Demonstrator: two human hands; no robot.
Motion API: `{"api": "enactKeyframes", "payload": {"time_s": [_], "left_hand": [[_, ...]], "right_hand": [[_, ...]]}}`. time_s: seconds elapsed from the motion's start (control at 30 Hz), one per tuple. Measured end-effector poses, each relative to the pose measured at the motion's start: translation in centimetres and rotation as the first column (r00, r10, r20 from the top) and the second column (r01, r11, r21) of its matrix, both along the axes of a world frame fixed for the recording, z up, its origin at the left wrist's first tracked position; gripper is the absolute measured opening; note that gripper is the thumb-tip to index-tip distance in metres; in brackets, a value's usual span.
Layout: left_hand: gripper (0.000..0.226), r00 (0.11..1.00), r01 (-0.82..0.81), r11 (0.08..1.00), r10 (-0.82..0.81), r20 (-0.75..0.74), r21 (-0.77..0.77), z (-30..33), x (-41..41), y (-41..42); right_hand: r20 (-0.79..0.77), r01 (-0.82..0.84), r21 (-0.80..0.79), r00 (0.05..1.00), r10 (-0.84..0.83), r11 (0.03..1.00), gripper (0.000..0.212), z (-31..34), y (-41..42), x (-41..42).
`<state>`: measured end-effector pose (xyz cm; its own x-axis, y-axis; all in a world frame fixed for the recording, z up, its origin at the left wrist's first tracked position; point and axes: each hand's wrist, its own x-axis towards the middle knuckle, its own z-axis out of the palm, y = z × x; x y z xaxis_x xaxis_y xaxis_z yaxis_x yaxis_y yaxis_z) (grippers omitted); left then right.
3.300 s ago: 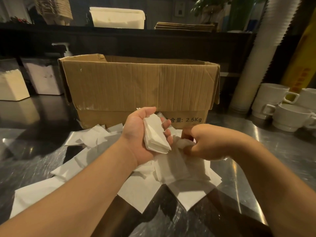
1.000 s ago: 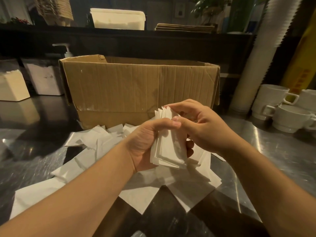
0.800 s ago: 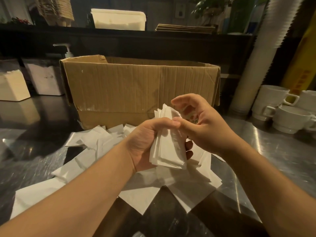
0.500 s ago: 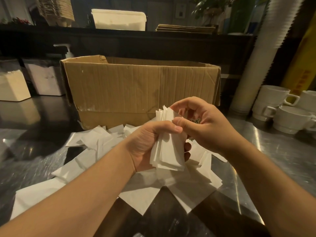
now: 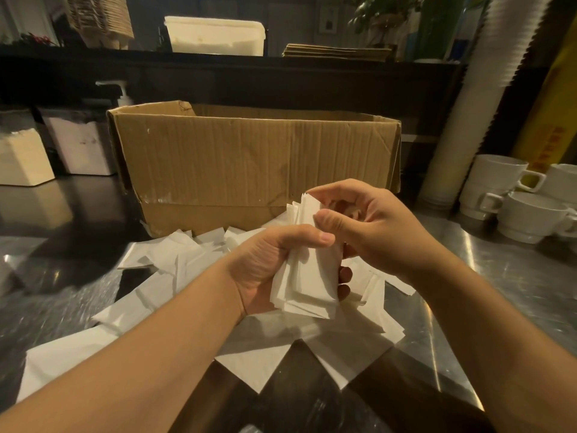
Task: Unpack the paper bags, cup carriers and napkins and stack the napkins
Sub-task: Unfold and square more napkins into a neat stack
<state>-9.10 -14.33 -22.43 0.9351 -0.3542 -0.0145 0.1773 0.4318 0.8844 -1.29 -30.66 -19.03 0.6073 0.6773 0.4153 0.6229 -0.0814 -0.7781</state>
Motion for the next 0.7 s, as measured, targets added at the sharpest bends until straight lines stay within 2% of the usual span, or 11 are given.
{"api": "enactKeyframes", "payload": {"time_s": [0.23,0.37,0.57,0.63,0.7], "left_hand": [[0.089,1.000,-0.013,1.000,0.013,0.010,-0.021,-0.2,0.4,0.0],[0.076,1.000,-0.006,0.999,0.007,0.027,-0.040,-0.2,0.4,-0.2],[0.071,0.997,0.039,0.999,-0.036,0.061,-0.037,0.1,0.5,-0.1],[0.071,0.999,0.035,0.996,-0.033,0.023,-0.087,0.0,0.5,0.0],[0.073,0.999,0.047,0.993,-0.047,0.003,-0.109,-0.3,0.6,0.1]], "right_hand": [[-0.060,-0.003,0.089,0.998,0.008,0.996,0.012,0.3,-0.1,-0.1],[-0.087,-0.035,0.092,0.995,0.043,0.995,0.016,0.3,-0.2,-0.3],[-0.112,-0.005,0.132,0.994,0.020,0.991,0.017,0.6,-0.5,0.2],[-0.171,-0.027,0.188,0.983,0.060,0.982,0.016,1.1,-0.9,0.3],[-0.307,-0.128,0.270,0.928,0.211,0.954,0.009,1.8,-1.7,0.5]]}}
